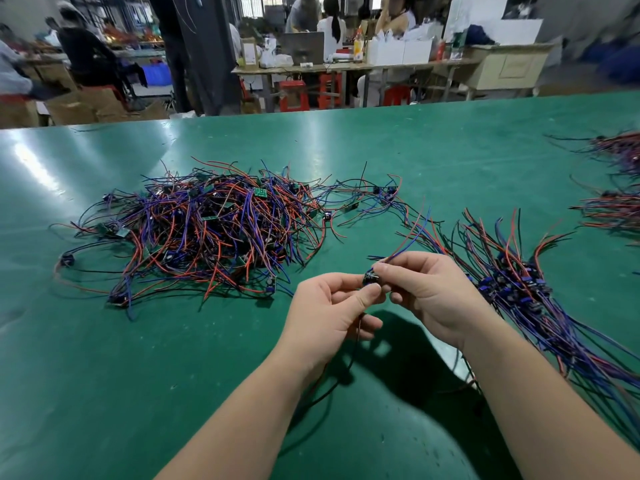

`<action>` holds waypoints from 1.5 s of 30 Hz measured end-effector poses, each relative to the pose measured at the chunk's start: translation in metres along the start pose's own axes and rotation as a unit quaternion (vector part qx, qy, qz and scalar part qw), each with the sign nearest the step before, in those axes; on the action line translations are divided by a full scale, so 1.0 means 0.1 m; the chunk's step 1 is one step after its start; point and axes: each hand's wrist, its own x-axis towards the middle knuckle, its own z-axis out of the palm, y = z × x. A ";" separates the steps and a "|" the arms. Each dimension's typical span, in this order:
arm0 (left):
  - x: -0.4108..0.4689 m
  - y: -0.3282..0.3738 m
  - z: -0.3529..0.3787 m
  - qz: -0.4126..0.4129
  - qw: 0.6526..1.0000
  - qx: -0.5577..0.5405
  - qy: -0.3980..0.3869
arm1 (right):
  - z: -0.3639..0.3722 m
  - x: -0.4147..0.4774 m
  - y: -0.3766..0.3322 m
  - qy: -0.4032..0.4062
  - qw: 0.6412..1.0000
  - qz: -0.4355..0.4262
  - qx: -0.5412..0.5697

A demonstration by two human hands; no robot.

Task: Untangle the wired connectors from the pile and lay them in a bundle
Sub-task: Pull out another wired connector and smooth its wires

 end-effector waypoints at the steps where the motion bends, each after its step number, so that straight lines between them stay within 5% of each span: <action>1: 0.00 -0.01 0.00 0.001 1.000 0.007 0.000 | 0.00 0.00 0.00 0.000 1.000 -0.001 0.001; 16: -0.03 -0.01 0.03 -0.030 0.995 0.098 -0.014 | -0.05 0.03 0.06 -0.012 0.997 0.013 -0.081; 28: -0.12 -0.03 0.15 -0.075 0.986 0.119 -0.090 | -0.47 0.11 -0.24 0.207 0.971 -0.047 0.114; 38: -0.11 -0.05 0.06 -0.056 0.969 0.200 -0.137 | -0.46 0.12 -0.23 0.248 0.961 -0.062 0.102; 41: -0.12 -0.02 0.05 -0.067 0.968 0.166 -0.179 | -0.42 0.13 -0.25 0.231 0.964 -0.055 0.122; 45: -0.11 0.07 0.09 -0.102 0.979 -0.022 -0.177 | -0.34 0.11 -0.22 0.120 0.978 -0.010 0.168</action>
